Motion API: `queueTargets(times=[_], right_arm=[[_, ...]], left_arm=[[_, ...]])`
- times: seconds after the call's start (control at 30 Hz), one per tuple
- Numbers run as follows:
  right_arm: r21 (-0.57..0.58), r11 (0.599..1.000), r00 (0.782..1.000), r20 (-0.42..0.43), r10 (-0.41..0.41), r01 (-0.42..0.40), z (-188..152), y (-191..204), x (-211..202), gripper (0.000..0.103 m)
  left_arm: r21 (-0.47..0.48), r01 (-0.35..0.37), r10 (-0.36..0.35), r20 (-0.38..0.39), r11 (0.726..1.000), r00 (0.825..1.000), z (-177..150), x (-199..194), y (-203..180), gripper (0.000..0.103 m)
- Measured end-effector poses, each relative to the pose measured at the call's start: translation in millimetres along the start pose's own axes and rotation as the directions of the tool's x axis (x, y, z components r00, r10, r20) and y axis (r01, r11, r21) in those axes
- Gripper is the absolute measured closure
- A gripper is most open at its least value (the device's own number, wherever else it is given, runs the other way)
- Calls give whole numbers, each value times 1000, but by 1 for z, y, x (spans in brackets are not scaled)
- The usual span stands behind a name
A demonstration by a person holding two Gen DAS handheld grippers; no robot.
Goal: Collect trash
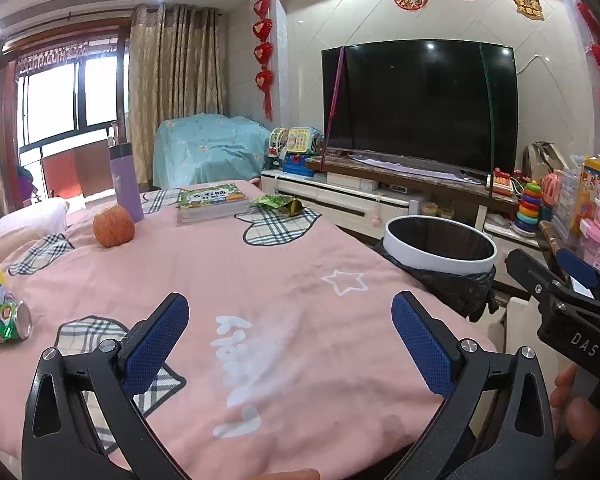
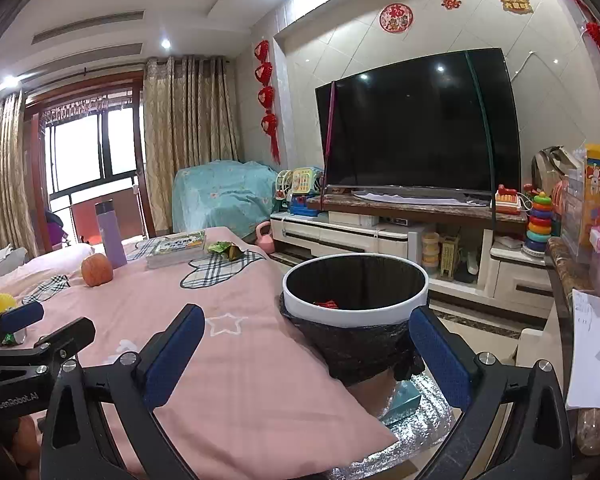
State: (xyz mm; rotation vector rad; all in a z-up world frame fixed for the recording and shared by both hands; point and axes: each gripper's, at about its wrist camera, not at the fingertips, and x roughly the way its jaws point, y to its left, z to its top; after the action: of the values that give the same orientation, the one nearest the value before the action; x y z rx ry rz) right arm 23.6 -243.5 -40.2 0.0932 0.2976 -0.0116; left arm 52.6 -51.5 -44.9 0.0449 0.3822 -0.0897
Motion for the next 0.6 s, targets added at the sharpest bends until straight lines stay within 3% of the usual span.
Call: queueTargets(times=[0.6], right_arm=[[20,1000,1000,11,23,-24,0,-3,-5,0]], left_arm=[[0,-5,5,20,1000,1000,-1,-7,0,0]])
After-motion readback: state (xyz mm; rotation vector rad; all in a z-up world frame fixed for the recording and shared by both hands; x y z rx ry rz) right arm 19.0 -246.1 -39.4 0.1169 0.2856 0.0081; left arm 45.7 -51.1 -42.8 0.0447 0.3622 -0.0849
